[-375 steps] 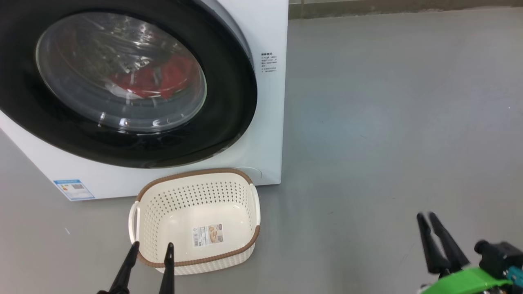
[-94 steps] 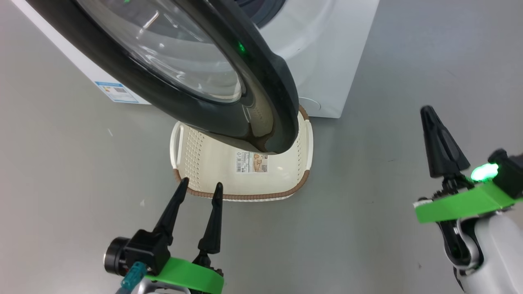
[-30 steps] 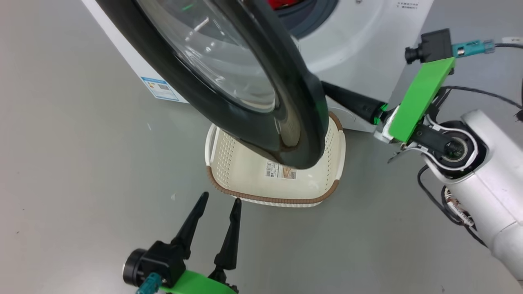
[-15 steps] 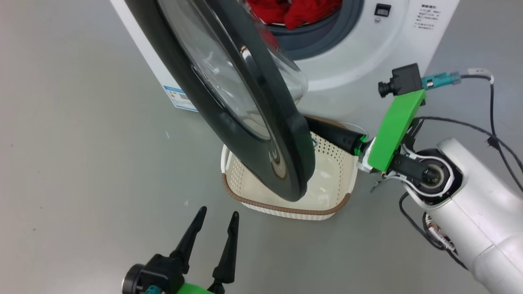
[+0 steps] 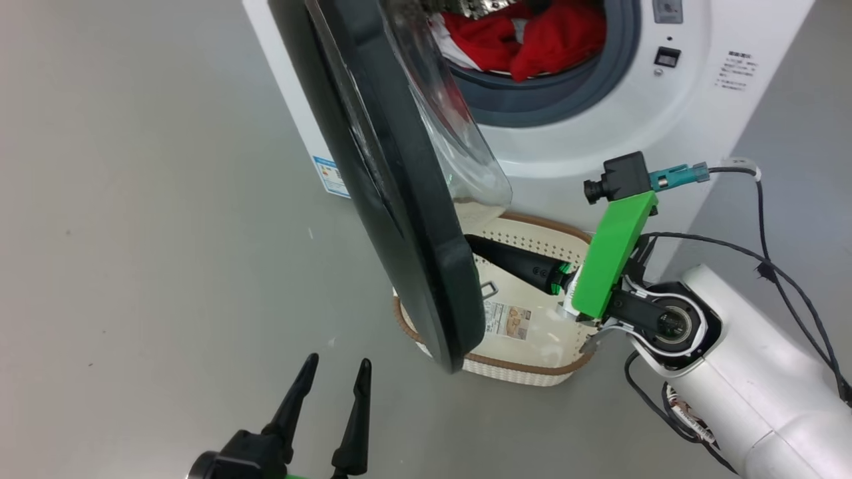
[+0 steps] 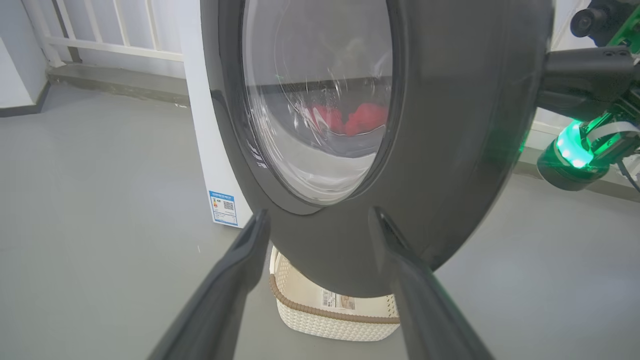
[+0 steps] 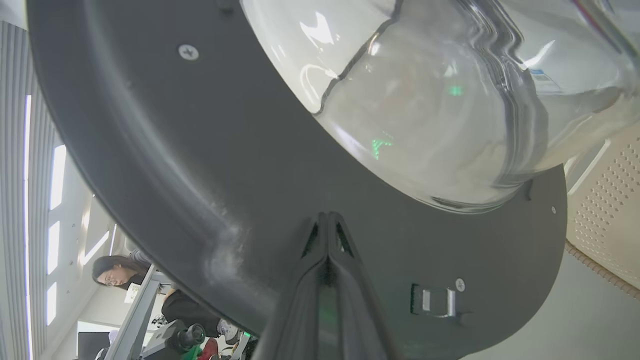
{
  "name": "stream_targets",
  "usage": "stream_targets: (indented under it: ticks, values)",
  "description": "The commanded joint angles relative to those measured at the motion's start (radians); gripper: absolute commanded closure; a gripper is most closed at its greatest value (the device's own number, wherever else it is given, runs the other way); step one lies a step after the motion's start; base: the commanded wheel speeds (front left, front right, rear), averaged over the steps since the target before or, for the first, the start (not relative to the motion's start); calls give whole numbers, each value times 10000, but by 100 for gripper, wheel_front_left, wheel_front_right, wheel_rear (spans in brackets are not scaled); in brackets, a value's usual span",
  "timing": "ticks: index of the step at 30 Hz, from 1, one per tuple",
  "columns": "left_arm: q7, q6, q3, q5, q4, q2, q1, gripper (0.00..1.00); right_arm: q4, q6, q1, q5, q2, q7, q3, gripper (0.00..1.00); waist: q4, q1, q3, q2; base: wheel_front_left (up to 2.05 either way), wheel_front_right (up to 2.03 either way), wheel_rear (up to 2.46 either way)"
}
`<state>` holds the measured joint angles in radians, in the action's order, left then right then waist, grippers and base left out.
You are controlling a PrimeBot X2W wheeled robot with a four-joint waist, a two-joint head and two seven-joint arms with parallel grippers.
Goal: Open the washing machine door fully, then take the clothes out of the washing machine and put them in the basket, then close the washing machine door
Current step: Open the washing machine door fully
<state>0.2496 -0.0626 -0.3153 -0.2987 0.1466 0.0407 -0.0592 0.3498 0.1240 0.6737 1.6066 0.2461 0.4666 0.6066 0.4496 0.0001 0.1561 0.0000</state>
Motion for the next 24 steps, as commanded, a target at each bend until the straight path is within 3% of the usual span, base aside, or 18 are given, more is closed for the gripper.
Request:
stream_targets:
  ticks: [1, 24]
  values:
    - [122, -64, 369, 169, -254, 95, 46, 0, -281, 67, -182, -73, -281, 32, 106, 100, 227, -1, -182, 0, 0, 0, 0]
    - [122, -438, 955, 217, -731, 95, 530, 0, 21, 67, -64, -305, -1210, 394, 467, 100, 725, -1, -273, 0, 0, 0, 0]
